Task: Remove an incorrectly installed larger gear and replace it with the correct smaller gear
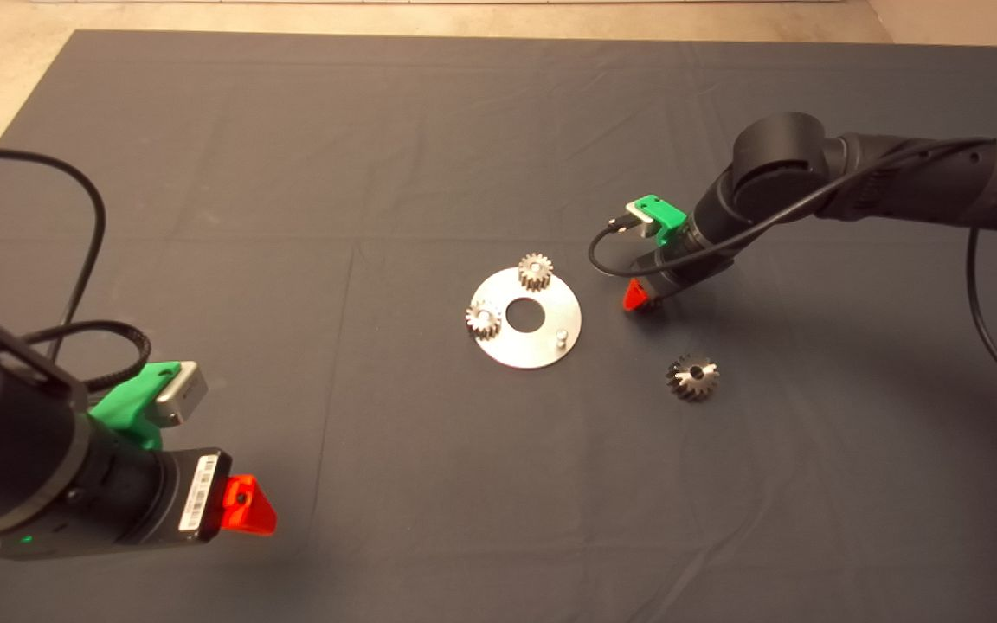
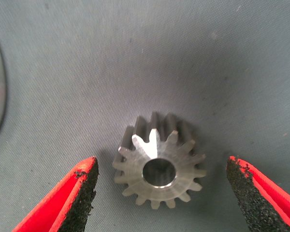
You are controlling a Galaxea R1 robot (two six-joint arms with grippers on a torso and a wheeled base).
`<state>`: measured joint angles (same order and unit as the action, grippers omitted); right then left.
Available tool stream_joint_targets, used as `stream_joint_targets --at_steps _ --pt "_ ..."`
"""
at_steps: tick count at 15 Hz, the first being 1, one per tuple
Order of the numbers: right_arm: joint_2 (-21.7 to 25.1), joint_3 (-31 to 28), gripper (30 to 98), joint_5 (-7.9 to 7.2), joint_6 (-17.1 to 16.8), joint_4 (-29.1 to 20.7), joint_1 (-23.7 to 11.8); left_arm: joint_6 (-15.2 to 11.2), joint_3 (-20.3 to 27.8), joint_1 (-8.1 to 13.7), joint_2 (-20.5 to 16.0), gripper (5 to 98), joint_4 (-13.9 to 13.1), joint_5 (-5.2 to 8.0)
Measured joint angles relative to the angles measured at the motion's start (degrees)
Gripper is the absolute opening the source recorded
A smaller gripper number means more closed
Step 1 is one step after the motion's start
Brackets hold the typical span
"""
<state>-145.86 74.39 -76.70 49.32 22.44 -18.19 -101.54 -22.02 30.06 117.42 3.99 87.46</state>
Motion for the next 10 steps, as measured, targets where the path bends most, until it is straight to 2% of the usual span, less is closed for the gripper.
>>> stream_joint_targets --at_steps 2,4,6,9,10 --pt "0.0 0.0 65.9 0.02 0.0 0.0 0.1 0.0 0.0 0.0 0.0 97.7 0.0 0.0" --pt "0.0 0.0 65.9 0.29 0.0 0.0 0.1 0.0 0.0 0.0 0.0 97.7 0.0 0.0" --pt "0.0 0.0 61.0 0.41 0.0 0.0 0.1 0.0 0.0 0.0 0.0 97.7 0.0 0.0" --pt "0.0 0.0 60.6 0.49 0.0 0.0 0.1 0.0 0.0 0.0 0.0 97.7 0.0 0.0" --pt "0.0 0.0 58.3 0.49 0.0 0.0 0.1 0.0 0.0 0.0 0.0 97.7 0.0 0.0"
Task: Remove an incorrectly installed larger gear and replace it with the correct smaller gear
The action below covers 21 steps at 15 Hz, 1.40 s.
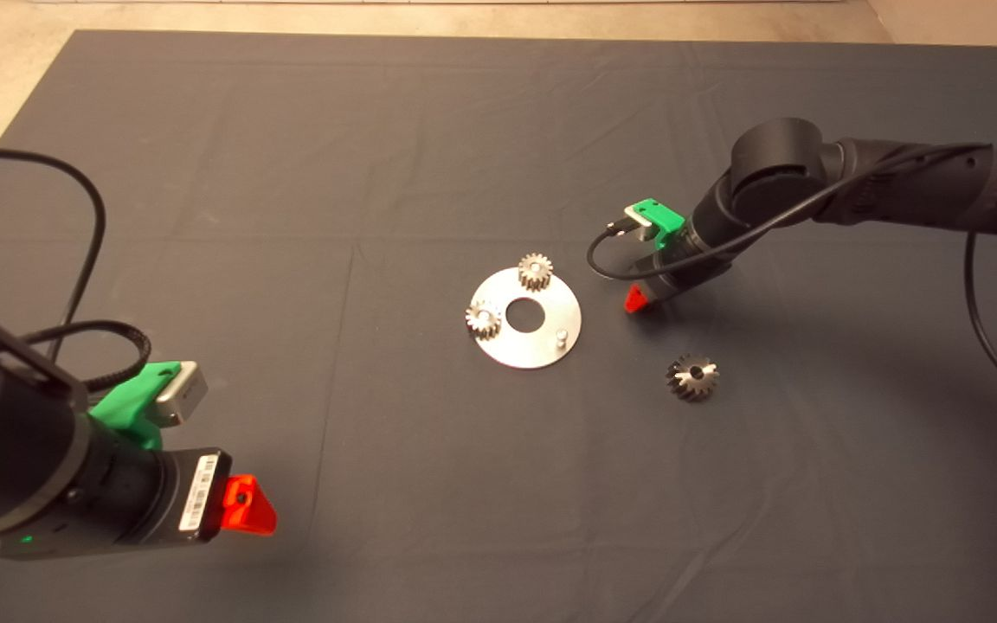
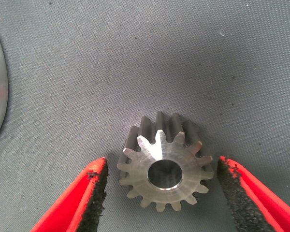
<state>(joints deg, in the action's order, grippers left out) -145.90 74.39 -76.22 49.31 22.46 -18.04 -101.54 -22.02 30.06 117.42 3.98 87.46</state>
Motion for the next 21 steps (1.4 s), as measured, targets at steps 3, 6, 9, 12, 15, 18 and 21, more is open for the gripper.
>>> stream_joint_targets --at_steps 3,6,9,12,15,18,21 --pt "-0.2 0.0 55.1 0.0 0.0 0.0 0.0 0.0 0.0 0.0 0.0 97.7 0.0 0.0" --pt "-0.2 0.0 50.9 -0.01 0.0 0.0 0.0 0.0 0.0 0.0 0.0 97.7 0.0 0.0" --pt "-0.2 0.0 45.6 -0.24 -0.2 0.0 0.0 0.0 0.0 0.0 0.0 97.7 0.0 0.0" --pt "-0.2 0.0 45.6 -0.3 -0.2 0.0 0.0 0.0 0.0 0.0 0.0 97.7 0.0 0.0" --pt "-0.2 0.0 42.7 -0.46 -0.2 0.0 0.0 0.0 0.0 0.0 0.0 97.7 0.0 0.0" --pt "-0.3 0.0 42.7 -0.71 -0.2 0.0 0.0 0.0 0.0 0.0 0.0 97.7 0.0 0.0" --pt "-0.3 0.0 41.9 -0.71 -0.2 0.0 0.1 0.0 0.0 0.0 0.0 97.7 0.0 0.0"
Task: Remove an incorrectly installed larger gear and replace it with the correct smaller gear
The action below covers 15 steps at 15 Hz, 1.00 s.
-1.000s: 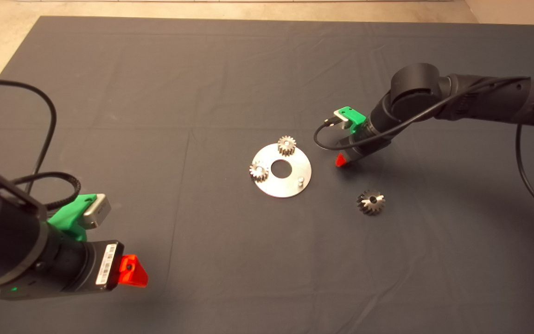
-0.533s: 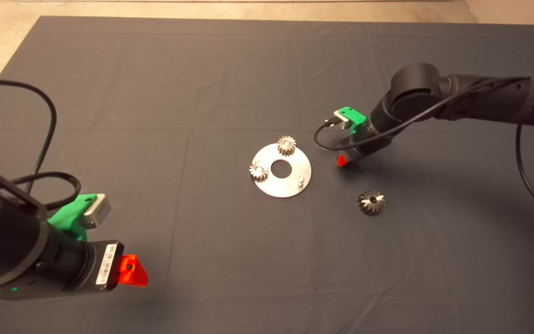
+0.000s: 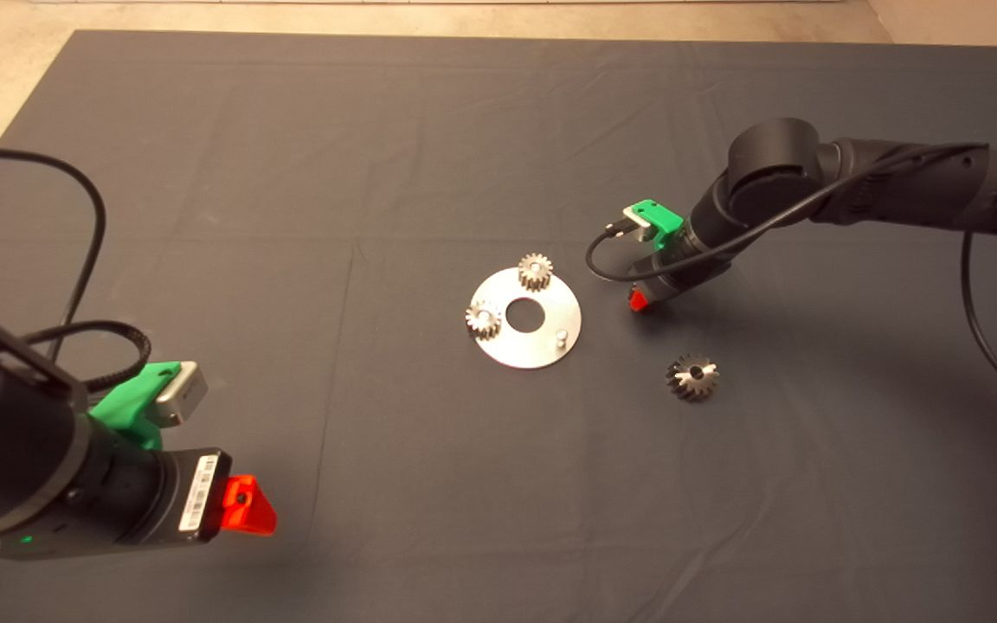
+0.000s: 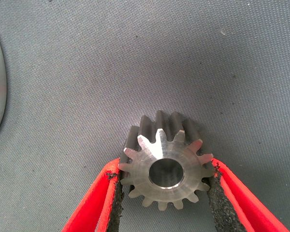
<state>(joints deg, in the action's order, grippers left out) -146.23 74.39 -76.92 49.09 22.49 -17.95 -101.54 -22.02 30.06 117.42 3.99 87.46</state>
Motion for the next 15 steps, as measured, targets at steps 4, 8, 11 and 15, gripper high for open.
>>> stream_joint_targets --at_steps 4,8,11,15 --pt "-0.2 0.0 41.0 -0.12 -0.1 0.0 0.0 0.0 0.0 0.0 0.0 97.7 0.0 0.0" --pt "-0.6 0.6 39.8 -1.39 -0.1 0.0 -0.1 0.0 0.0 0.0 0.0 97.7 0.0 0.0" --pt "-2.3 0.9 39.8 -4.52 -0.1 0.0 -0.2 0.0 0.0 0.0 0.0 97.7 0.0 0.0" --pt "-3.1 1.0 39.7 -5.7 0.0 0.1 -0.4 0.0 0.0 0.0 0.0 97.7 0.0 0.0"
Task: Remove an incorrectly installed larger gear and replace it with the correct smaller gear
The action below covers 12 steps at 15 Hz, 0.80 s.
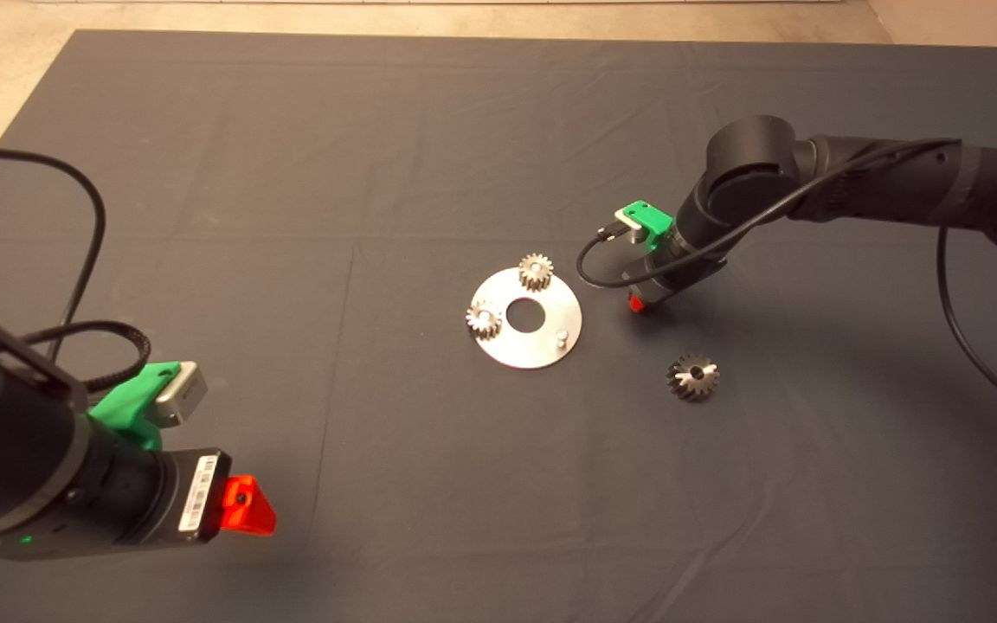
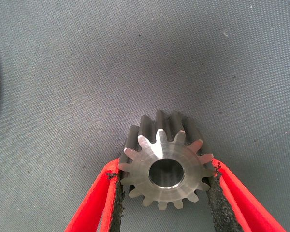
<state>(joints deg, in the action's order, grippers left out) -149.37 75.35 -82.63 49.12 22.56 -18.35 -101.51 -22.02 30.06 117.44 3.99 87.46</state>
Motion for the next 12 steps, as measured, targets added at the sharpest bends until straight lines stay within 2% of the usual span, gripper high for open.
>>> stream_joint_targets --at_steps 4,7,9,12 --pt "-0.7 0.0 39.5 -0.11 0.0 -0.1 -1.0 0.0 0.0 0.0 0.0 97.7 0.0 0.0" --pt "-0.6 -1.3 39.5 -0.98 0.1 -0.1 -3.4 0.0 0.0 0.0 0.0 97.7 0.0 0.0" --pt "-0.6 -2.4 39.5 -1.03 0.2 -0.3 -4.6 0.0 0.0 0.0 0.0 97.7 0.0 0.0" --pt "-1.6 -3.4 39.5 -1.18 0.3 -1.6 -5.0 0.0 0.0 0.0 0.0 97.7 0.0 0.0"
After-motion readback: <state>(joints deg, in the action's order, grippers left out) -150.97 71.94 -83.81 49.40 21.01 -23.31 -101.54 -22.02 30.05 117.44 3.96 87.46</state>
